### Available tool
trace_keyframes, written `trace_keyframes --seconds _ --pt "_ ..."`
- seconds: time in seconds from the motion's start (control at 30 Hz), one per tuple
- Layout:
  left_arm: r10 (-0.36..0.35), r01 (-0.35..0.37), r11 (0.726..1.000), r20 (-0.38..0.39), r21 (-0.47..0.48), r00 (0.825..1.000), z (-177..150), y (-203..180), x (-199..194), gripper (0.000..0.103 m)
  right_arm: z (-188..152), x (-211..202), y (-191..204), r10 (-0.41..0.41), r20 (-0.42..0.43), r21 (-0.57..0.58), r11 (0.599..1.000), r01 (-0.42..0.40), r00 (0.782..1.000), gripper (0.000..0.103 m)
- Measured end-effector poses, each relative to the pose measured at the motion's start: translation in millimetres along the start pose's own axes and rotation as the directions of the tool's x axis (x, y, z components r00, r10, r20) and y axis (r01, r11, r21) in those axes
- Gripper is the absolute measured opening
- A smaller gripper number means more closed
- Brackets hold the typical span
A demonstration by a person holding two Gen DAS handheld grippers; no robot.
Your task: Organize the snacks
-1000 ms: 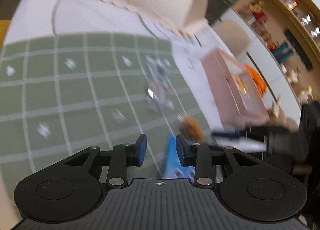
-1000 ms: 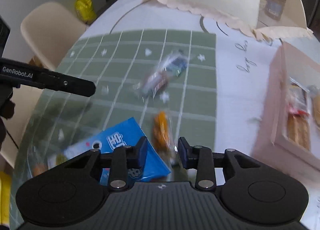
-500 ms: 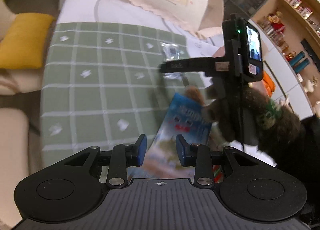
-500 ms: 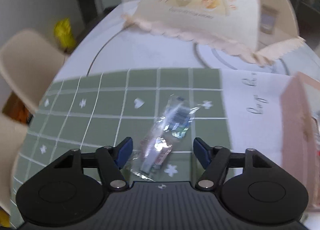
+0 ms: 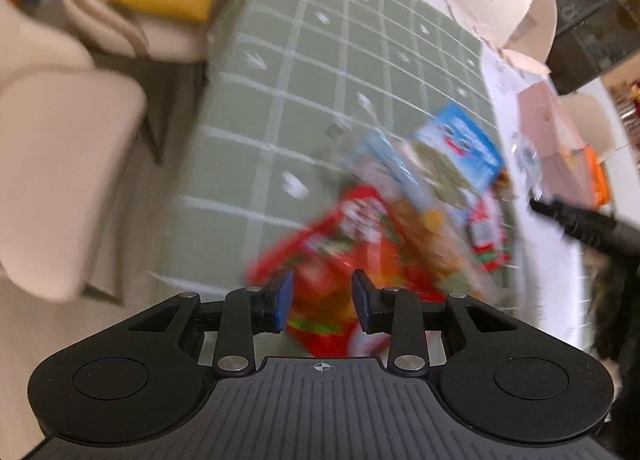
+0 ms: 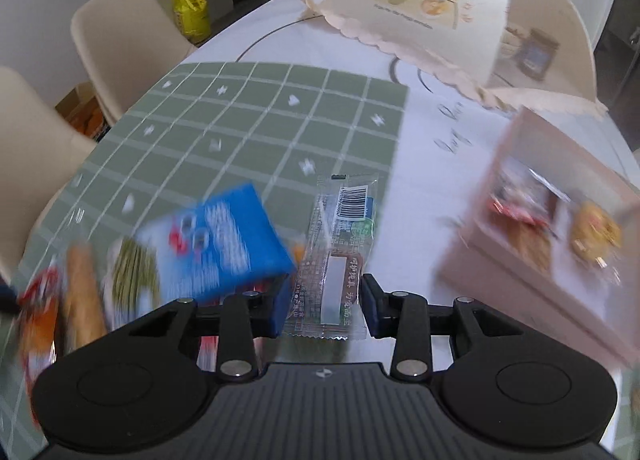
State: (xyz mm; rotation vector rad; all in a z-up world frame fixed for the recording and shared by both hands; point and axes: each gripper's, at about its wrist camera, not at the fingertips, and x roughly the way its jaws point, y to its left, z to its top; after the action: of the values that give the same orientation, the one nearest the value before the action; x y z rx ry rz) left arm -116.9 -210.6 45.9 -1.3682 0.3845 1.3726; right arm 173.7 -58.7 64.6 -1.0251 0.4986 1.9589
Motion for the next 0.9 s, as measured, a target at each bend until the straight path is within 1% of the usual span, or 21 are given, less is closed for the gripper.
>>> trace_keyframes --seconds 0.03,0.07,0.13,0.17,0.2,0.23,0.27,0.33,0.4,0.43,0.47,0.53,0.6,0.7,0.77,0.83,0.9 --pt "-0.017 0.017 1.0 -0.002 -0.001 1.0 -5 -7 3 0.039 -10 -6 -2 -0.005 -0.005 -0.012 1.0 0.005 1.0 0.037" --pt "-0.021 0.021 1.0 0.004 0.018 1.0 -9 -16 6 0.041 -17 -11 -3 -0.011 -0.006 -0.024 1.0 0.011 1.0 0.037" --pt "-0.047 0.048 0.997 -0.006 0.063 0.999 -14 -33 15 0.041 -34 -20 -6 -0.011 -0.006 -0.045 0.999 0.01 1.0 0.039" --pt "-0.08 0.081 0.994 -0.015 0.07 0.997 -16 -42 18 0.041 -41 -24 -8 -0.009 -0.005 -0.05 0.999 0.008 1.0 0.04" --pt "-0.115 0.117 0.991 -0.024 0.071 0.993 -18 -47 20 0.04 -47 -29 -8 -0.009 -0.005 -0.058 0.998 0.009 1.0 0.044" --pt "-0.152 0.154 0.986 -0.031 0.071 0.988 -19 -53 21 0.04 -53 -32 -7 -0.01 -0.004 -0.066 0.998 0.009 1.0 0.052" --pt "-0.164 0.165 0.983 -0.028 0.078 0.986 -21 -58 20 0.04 -57 -37 -4 -0.002 0.002 -0.072 0.997 0.002 1.0 0.058" --pt "-0.134 0.133 0.985 -0.003 0.11 0.991 -23 -62 15 0.04 -63 -51 2 0.049 0.026 -0.085 0.995 -0.047 0.998 0.06" --pt "-0.07 0.067 0.991 0.027 0.114 0.997 -23 -58 10 0.04 -67 -63 13 0.137 0.041 -0.103 0.986 -0.132 0.99 0.066" --pt "-0.043 0.039 0.994 0.039 0.1 0.998 -23 -55 9 0.04 -70 -69 21 0.19 0.043 -0.113 0.976 -0.185 0.981 0.072" --pt "-0.023 0.019 0.997 0.049 0.081 0.999 -24 -49 5 0.04 -71 -72 29 0.237 0.041 -0.12 0.966 -0.231 0.971 0.076" --pt "0.009 -0.011 1.0 0.07 0.029 0.998 -25 -35 0 0.04 -75 -73 50 0.33 0.029 -0.145 0.935 -0.322 0.944 0.076" --pt "0.034 -0.033 0.999 0.085 -0.016 0.996 -29 -24 -6 0.04 -78 -71 76 0.384 0.016 -0.199 0.906 -0.374 0.923 0.077" --pt "0.052 -0.046 0.998 0.103 -0.052 0.993 -40 -10 -17 0.04 -78 -64 113 0.396 0.009 -0.312 0.874 -0.373 0.918 0.077" --pt "0.06 -0.052 0.996 0.112 -0.067 0.992 -48 -8 -22 0.04 -76 -54 129 0.408 -0.012 -0.363 0.849 -0.384 0.913 0.077" --pt "0.065 -0.057 0.996 0.126 -0.068 0.99 -56 -8 -27 0.04 -74 -37 139 0.4 -0.056 -0.384 0.837 -0.39 0.915 0.077" --pt "0.079 -0.072 0.996 0.136 -0.06 0.987 -63 -11 -31 0.04 -73 -24 144 0.41 -0.106 -0.38 0.825 -0.418 0.906 0.078"
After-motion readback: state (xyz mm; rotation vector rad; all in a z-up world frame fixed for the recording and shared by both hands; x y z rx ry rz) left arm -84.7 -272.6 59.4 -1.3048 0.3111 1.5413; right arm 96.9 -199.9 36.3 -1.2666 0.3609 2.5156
